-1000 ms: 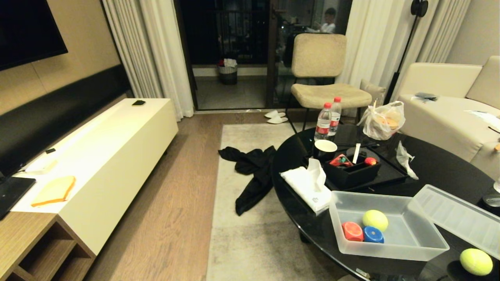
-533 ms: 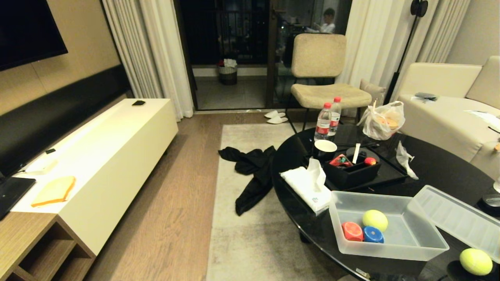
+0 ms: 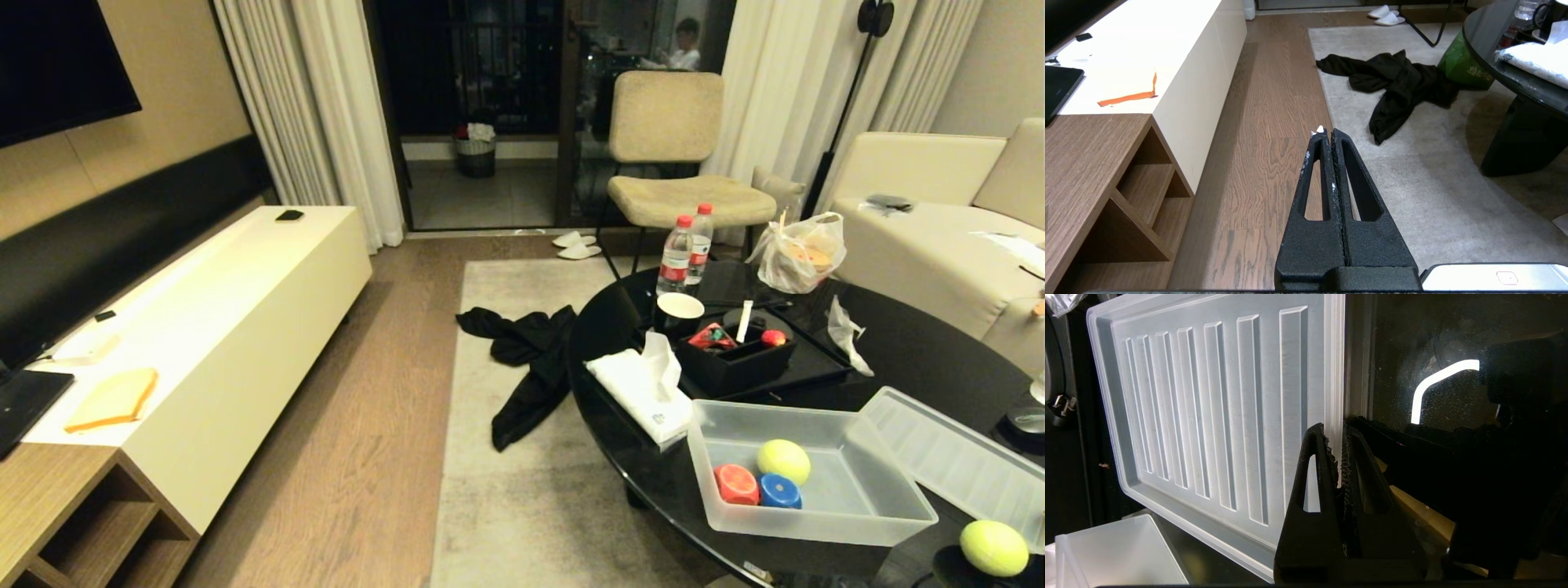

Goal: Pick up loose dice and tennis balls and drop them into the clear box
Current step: Open the lid

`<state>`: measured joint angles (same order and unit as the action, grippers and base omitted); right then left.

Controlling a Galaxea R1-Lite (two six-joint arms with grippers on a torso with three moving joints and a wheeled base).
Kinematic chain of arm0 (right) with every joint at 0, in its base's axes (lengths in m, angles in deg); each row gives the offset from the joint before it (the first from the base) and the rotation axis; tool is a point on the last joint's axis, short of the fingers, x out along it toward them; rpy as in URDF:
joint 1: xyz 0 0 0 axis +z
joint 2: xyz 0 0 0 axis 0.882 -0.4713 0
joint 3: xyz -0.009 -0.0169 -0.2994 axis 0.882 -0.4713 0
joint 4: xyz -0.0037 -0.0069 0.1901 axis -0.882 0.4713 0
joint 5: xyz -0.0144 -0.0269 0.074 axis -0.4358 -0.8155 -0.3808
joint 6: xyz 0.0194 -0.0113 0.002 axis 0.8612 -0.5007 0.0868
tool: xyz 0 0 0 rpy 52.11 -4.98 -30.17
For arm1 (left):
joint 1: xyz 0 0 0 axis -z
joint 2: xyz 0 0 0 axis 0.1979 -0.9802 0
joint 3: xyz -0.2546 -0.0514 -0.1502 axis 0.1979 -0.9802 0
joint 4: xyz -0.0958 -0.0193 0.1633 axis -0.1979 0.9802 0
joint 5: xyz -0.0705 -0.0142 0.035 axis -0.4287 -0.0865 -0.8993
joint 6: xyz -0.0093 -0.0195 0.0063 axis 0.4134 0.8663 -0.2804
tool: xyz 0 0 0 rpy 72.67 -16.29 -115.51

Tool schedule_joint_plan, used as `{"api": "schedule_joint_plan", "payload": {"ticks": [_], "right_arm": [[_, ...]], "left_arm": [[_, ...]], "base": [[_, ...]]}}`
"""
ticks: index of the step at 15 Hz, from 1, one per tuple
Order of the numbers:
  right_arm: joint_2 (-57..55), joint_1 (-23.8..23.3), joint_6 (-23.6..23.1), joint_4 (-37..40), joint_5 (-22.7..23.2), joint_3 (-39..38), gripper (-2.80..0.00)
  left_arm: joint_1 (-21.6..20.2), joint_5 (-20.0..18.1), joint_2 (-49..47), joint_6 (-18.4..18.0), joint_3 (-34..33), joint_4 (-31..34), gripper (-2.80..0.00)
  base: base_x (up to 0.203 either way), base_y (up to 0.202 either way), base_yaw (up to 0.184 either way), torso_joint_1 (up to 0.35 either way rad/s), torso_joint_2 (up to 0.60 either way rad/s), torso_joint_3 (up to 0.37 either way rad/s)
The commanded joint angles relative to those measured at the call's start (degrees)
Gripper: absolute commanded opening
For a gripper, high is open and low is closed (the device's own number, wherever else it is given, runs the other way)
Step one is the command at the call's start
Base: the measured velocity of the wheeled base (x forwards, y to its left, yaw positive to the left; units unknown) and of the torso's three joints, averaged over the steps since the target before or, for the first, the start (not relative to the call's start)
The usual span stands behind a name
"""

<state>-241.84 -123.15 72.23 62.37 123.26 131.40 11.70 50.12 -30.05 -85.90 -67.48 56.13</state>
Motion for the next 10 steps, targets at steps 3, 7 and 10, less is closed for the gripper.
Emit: {"api": "schedule_joint_plan", "payload": {"ticks": [3,7,10], "right_arm": [[-0.04,0.01,-0.01,0.73,0.12,-0.04,-2.80],[0.72,-0.15,-2.43,2.89,0.12,-0.04,0.00],[1.66,-0.34,-2.73,3.28,0.29,-0.04,0.00]], "left_arm": [[-0.03,0.00,0.00,-0.03,-0.18,-0.02,-2.80],[-0.03,0.00,0.00,0.00,-0.18,-0.02,-2.80],[-0.03,0.00,0.00,0.00,-0.18,-0.02,-2.80]], "base": [[0.000,0.000,0.000,0.000,0.00,0.000],[0.000,0.000,0.000,0.000,0.00,0.000],[0.000,0.000,0.000,0.000,0.00,0.000]]}}
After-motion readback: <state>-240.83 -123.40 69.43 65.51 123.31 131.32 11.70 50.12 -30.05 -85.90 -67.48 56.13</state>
